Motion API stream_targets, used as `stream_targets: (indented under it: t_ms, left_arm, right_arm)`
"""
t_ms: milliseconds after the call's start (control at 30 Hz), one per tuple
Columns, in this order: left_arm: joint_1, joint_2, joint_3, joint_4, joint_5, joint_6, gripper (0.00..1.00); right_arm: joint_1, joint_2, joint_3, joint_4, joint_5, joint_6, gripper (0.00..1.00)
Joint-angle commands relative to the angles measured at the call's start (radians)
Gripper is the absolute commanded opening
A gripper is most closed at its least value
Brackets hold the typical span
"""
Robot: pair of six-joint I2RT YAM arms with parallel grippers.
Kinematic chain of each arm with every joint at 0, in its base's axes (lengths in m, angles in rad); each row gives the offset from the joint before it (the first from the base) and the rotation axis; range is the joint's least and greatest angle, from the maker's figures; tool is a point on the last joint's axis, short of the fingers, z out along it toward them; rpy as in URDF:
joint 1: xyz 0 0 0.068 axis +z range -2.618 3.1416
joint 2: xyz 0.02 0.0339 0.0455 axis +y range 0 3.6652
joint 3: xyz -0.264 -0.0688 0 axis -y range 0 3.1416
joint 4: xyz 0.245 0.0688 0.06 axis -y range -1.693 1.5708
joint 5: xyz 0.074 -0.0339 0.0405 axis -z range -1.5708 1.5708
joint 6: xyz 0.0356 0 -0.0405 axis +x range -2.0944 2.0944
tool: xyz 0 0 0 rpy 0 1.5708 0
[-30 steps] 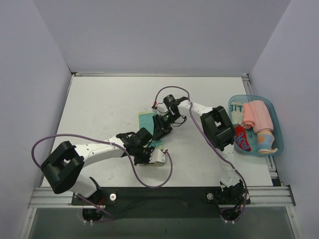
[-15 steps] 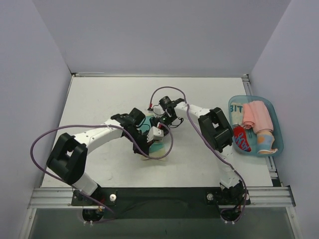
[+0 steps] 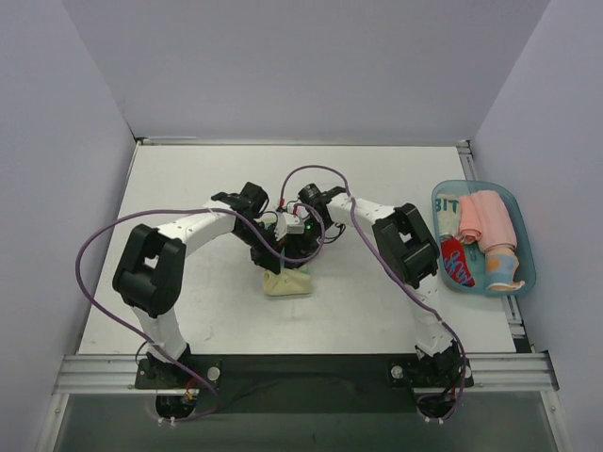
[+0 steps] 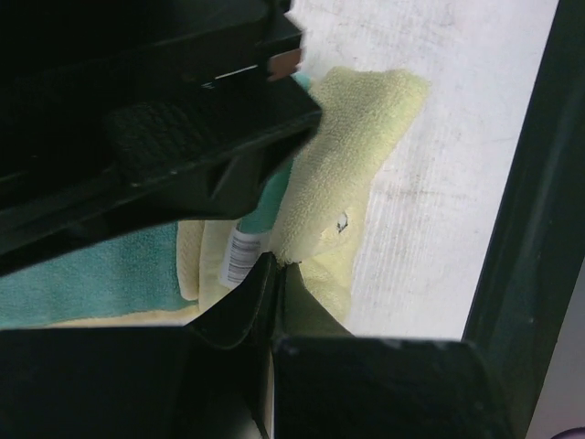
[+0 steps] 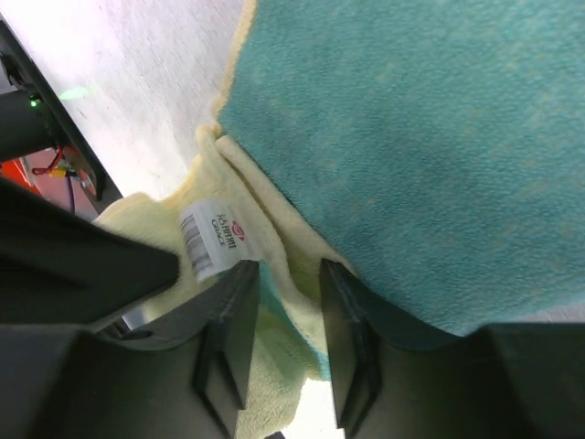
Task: Roll the towels
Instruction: Roll the towel
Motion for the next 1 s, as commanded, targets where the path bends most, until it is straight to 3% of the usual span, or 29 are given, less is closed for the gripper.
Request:
stream_targets:
  t_ms: [0,100,400,567,667,700,967]
  left_arm:
    - [0.027,0.036,0.044,0.013,0.030,-0.012,0.01]
    - [0.044,0.059,0.046,0.019,0.041,-0.015,0.02]
    - [0.047,0.097,0.069,0.024,0.061,-0.022,0.03]
    - [0.043,0.062,0.078,0.024,0.085,-0.025,0.03]
    - [0.038,0.055,0.090,0.019,0.081,-0.025,0.04]
    - [0.040,0.071,0.109,0.015,0.079,-0.029,0.05]
    - [0.040,0.111,0.164,0.009,0.075,-0.022,0.07]
  right_arm:
    - [-0.025,-0.031,0.035,-0.062,0.037,-0.033,0.36]
    - [-0.066,-0.068,0.048,-0.063,0.029,-0.013,0.44]
    - [-0.175,-0.146,0.010,-0.061,-0.144,0.070,0.50]
    - [-0.201,-0.177,-0.049,-0.058,-0.067,0.049,0.50]
    - [-0.206,-0.134,-0.011,-0.057,-0.026,0.055,0.45]
    - [-0.195,-0.072,0.027,-0.055,-0.035,0.074,0.38]
    - [-0.148,0.026,0.061,-0.055,-0.001,0.070,0.31]
